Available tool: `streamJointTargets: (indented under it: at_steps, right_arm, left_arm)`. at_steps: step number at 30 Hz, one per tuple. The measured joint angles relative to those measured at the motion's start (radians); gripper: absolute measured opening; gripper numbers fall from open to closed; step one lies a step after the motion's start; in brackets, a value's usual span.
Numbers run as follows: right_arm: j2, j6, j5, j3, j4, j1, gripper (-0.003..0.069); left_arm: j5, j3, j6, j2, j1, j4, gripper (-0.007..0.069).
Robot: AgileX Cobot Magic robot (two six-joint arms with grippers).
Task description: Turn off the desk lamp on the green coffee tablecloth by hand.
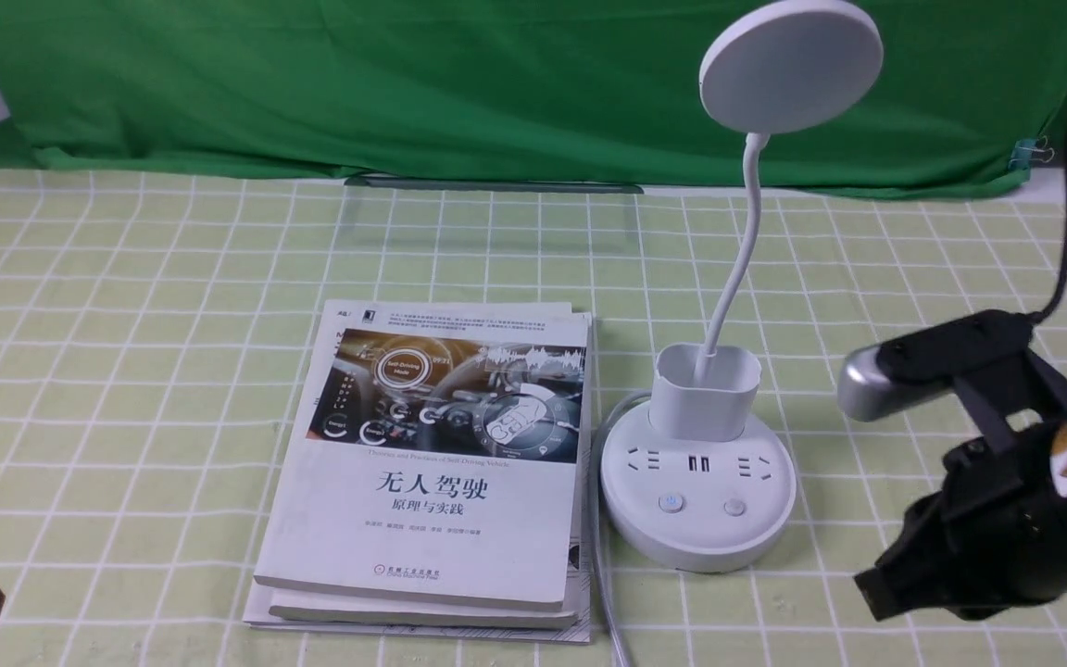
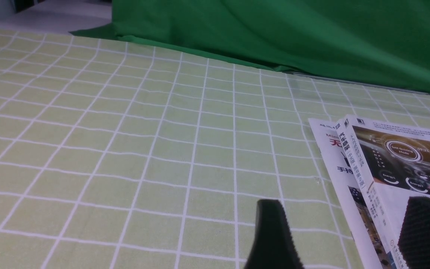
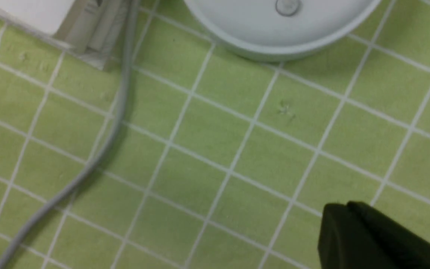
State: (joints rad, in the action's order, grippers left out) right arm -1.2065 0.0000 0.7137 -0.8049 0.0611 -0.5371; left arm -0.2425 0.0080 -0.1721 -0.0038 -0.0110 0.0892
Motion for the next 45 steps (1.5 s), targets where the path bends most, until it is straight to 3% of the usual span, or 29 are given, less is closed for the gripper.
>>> streamJointTargets:
  at_steps: [10,14,20,25,30,45]
  right_arm:
    - [0.145,0.0,-0.113,0.014,-0.018,0.0,0.008]
    - [0.211,-0.007,-0.212,0.053,-0.076,0.006,0.0044]
    - [0.432,-0.015,-0.373,0.269,-0.103,0.133,0.0041]
    - [0.823,-0.018,-0.507,0.6,-0.106,0.335,0.0041]
    - [1.082,-0.018,-0.524,0.746,-0.106,0.444,0.0041]
    - [1.204,-0.027,-0.483,0.814,-0.106,0.487,0.0041]
  left_arm:
    - [0.0,0.0,0.0,0.0,0.0,0.0,0.041]
    - [-0.001,0.0,0.0,0.0,0.0,0.0,0.041]
    - [-0.001,0.0,0.0,0.0,0.0,0.0,0.041]
    - [-0.001,0.0,0.0,0.0,0.0,0.0,0.041]
    - [-0.001,0.0,0.0,0.0,0.0,0.0,0.041]
    - [0.0,0.0,0.0,0.0,0.0,0.0,0.041]
